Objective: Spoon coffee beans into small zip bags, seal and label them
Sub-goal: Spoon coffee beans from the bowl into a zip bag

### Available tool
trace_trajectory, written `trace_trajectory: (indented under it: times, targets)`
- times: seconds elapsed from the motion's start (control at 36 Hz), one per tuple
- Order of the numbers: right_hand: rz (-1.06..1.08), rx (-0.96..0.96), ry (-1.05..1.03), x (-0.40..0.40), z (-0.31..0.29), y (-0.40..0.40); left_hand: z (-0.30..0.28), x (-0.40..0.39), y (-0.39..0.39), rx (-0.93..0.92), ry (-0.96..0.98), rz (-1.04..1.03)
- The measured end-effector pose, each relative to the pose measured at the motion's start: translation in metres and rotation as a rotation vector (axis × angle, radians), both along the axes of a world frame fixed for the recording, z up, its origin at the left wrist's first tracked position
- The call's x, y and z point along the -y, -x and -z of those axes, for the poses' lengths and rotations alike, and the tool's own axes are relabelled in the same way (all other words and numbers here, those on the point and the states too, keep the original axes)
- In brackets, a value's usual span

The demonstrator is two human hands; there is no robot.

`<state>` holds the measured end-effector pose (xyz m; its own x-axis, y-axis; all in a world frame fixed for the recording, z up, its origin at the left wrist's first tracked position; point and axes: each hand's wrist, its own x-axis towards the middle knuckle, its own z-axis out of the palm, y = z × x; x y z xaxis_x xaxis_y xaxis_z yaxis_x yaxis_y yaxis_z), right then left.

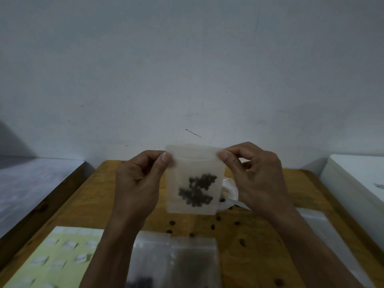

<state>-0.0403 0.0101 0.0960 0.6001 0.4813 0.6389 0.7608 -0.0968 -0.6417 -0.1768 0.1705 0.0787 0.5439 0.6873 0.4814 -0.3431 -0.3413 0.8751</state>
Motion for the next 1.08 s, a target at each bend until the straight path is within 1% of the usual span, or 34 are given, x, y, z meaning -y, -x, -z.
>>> trace_trajectory:
  times: [0.08,0.11,0.17,0.19,0.28,0.36,0.44,0.5,0.56,0.67,0.75,0.81,0.86,0.94,1.03,1.08]
  targets:
    - [-0.007,-0.027,0.008,0.002,-0.003,0.002,-0.005,0.005,0.001,-0.020,0.037,0.186]
    - [-0.021,-0.037,0.020,0.003,-0.004,0.003,-0.007,0.007,0.000,-0.038,0.034,0.220]
    - [-0.076,-0.084,0.026,0.005,-0.007,0.004,-0.009,0.010,-0.003,-0.057,0.037,0.222]
    - [-0.120,-0.138,0.015,0.006,-0.007,0.005,-0.010,0.012,-0.004,-0.049,0.057,0.218]
    - [-0.299,-0.365,0.045,0.008,-0.008,0.007,-0.011,0.017,-0.006,-0.022,0.114,0.243]
    - [-0.389,-0.455,0.068,0.007,-0.005,0.011,-0.010,0.022,-0.007,-0.027,0.107,0.281]
    - [-0.437,-0.542,-0.014,0.007,-0.003,0.017,-0.009,0.028,-0.007,-0.034,0.206,0.319]
    - [-0.445,-0.553,-0.039,0.007,0.000,0.019,-0.008,0.030,-0.006,-0.055,0.263,0.370]
    - [-0.438,-0.571,-0.062,0.007,0.004,0.021,-0.006,0.030,-0.006,-0.085,0.243,0.393]
    - [-0.437,-0.666,-0.129,0.008,0.012,0.024,-0.003,0.034,-0.003,-0.092,0.174,0.343]
    - [-0.425,-0.728,-0.075,0.011,0.017,0.025,-0.001,0.037,0.001,-0.112,0.160,0.306]
    - [-0.400,-0.761,-0.033,0.016,0.018,0.024,0.003,0.033,0.005,-0.142,0.186,0.269]
    - [-0.371,-0.794,-0.054,0.022,0.019,0.023,0.007,0.028,0.011,-0.158,0.232,0.234]
    - [-0.325,-0.818,-0.070,0.027,0.023,0.027,0.012,0.028,0.021,-0.166,0.250,0.225]
    - [-0.347,-0.927,-0.067,0.030,0.030,0.034,0.016,0.034,0.029,-0.189,0.293,0.222]
    - [-0.363,-0.997,-0.041,0.034,0.033,0.037,0.018,0.034,0.034,-0.258,0.324,0.233]
